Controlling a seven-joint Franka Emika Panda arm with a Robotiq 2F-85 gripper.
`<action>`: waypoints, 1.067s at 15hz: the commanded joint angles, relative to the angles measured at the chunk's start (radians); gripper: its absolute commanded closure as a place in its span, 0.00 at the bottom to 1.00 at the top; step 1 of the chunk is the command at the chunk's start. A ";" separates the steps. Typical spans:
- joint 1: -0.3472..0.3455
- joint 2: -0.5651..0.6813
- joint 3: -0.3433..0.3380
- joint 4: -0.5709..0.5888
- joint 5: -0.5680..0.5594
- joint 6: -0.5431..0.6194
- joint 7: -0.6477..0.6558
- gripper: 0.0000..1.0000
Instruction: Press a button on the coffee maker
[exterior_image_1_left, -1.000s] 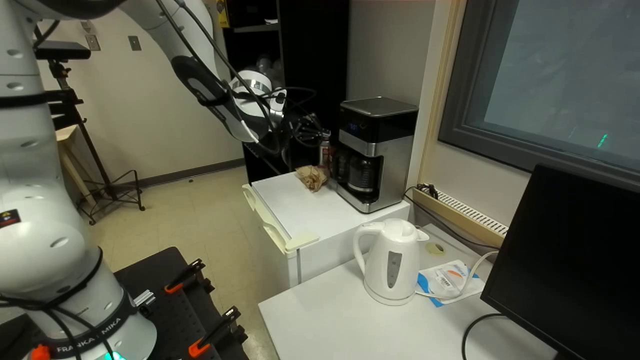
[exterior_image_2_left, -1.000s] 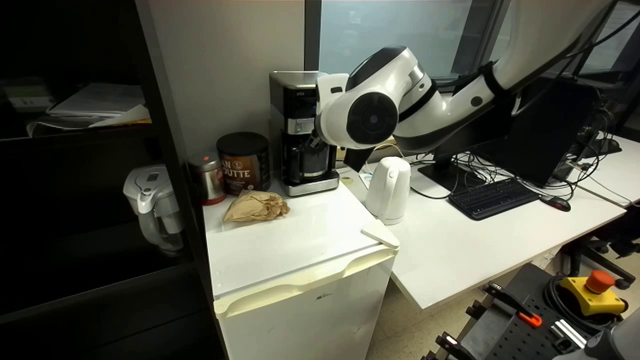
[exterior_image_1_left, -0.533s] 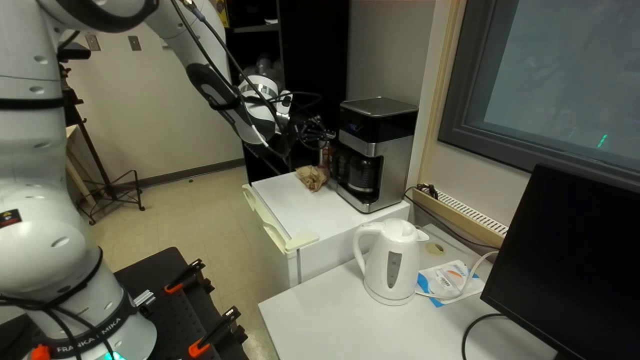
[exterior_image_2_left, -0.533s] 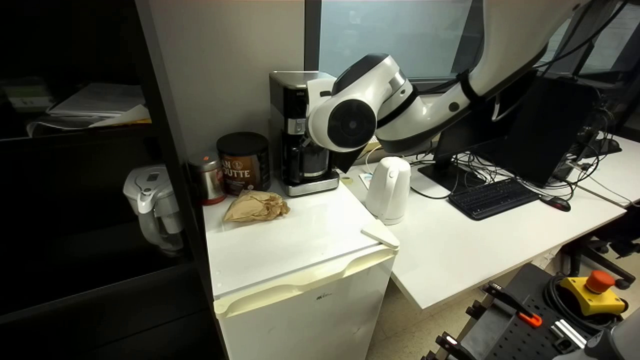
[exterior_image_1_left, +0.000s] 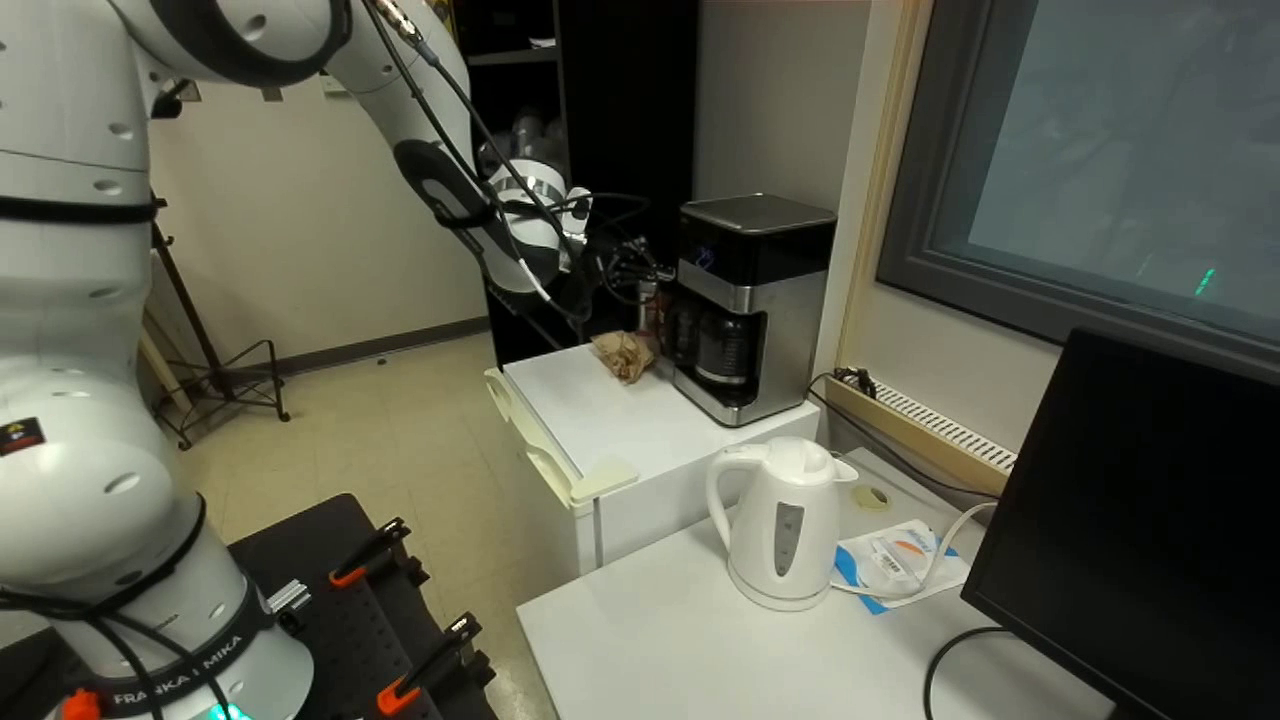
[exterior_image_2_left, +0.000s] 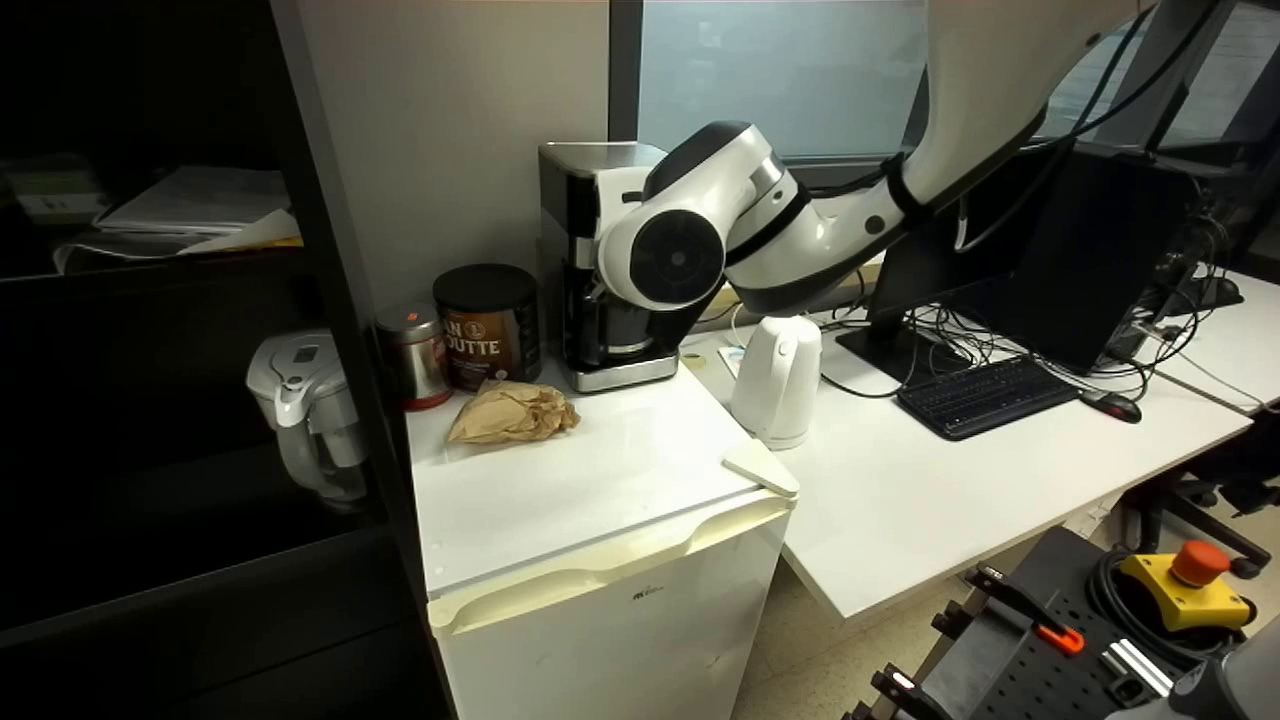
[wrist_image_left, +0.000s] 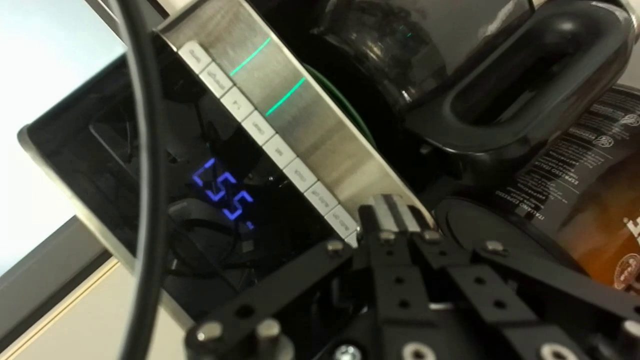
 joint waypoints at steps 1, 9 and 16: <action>0.013 0.042 0.001 0.049 -0.006 -0.024 0.017 1.00; 0.013 0.080 -0.001 0.094 0.005 -0.026 0.011 1.00; 0.010 0.103 -0.004 0.122 0.015 -0.031 0.007 1.00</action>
